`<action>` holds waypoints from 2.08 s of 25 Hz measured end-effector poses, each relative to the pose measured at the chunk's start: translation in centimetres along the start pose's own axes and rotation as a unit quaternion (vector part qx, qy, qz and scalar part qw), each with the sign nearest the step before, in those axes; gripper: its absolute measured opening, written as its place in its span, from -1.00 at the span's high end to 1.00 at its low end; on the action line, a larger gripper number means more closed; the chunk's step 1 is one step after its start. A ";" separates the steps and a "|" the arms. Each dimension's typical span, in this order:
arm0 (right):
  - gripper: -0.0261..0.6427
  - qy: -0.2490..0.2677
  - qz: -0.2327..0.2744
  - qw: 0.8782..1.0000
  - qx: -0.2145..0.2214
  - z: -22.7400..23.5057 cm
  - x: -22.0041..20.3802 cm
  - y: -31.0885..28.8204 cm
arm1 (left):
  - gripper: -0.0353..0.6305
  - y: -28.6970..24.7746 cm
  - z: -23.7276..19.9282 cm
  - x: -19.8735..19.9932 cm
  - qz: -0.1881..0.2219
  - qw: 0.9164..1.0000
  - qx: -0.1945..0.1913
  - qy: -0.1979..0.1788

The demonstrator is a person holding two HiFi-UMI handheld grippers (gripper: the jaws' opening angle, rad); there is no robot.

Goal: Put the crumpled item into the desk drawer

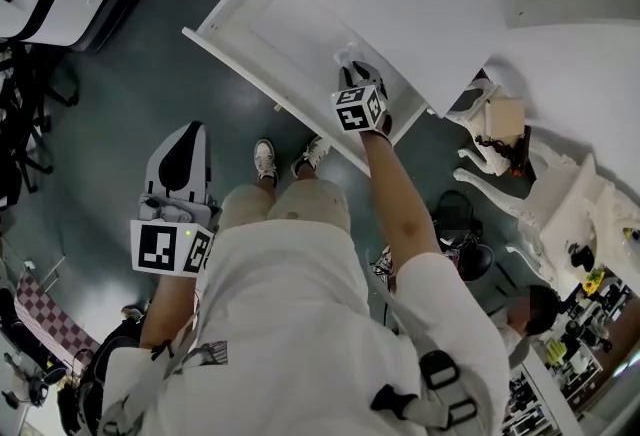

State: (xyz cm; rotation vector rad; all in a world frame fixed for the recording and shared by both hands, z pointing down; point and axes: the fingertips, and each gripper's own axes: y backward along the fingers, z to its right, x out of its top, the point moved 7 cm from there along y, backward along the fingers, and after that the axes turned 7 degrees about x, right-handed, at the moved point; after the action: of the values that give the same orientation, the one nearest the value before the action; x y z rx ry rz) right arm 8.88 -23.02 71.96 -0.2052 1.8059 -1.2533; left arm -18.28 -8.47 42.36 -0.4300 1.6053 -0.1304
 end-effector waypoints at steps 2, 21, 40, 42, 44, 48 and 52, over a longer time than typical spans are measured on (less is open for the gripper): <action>0.62 0.004 -0.007 1.000 0.003 -0.2 0.1 -0.4 | 0.85 0.0 -0.2 0.0 0.000 1.000 0.002 0.002; 0.39 0.012 -0.060 0.997 0.054 -1.2 -0.2 -2.7 | 0.85 -0.3 -1.1 -0.2 -0.001 1.000 0.005 0.013; 0.06 -0.014 -0.036 0.999 0.030 -1.2 2.0 2.1 | 0.85 -0.2 -0.7 1.3 0.027 0.998 -0.049 0.016; 0.06 -0.025 -0.038 0.999 0.022 -1.3 1.8 3.4 | 0.85 -0.3 -0.5 1.7 0.031 0.998 -0.060 0.018; 0.07 -0.039 -0.031 0.999 0.007 -0.8 2.1 4.7 | 0.85 -0.8 -0.3 2.3 0.042 0.996 -0.076 0.017; 0.17 -0.066 -0.010 0.998 -0.021 -0.3 2.0 7.9 | 0.85 -0.7 0.5 3.9 0.062 0.993 -0.103 0.003; 0.30 -0.103 0.011 0.993 -0.052 0.5 1.0 11.2 | 0.85 -0.7 1.3 5.0 0.080 0.988 -0.128 -0.004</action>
State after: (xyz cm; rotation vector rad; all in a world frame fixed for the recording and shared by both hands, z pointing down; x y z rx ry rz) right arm 12.44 -18.68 62.22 -0.3590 1.6900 -1.0821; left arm -16.97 -10.60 37.82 -0.4952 1.6478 0.2024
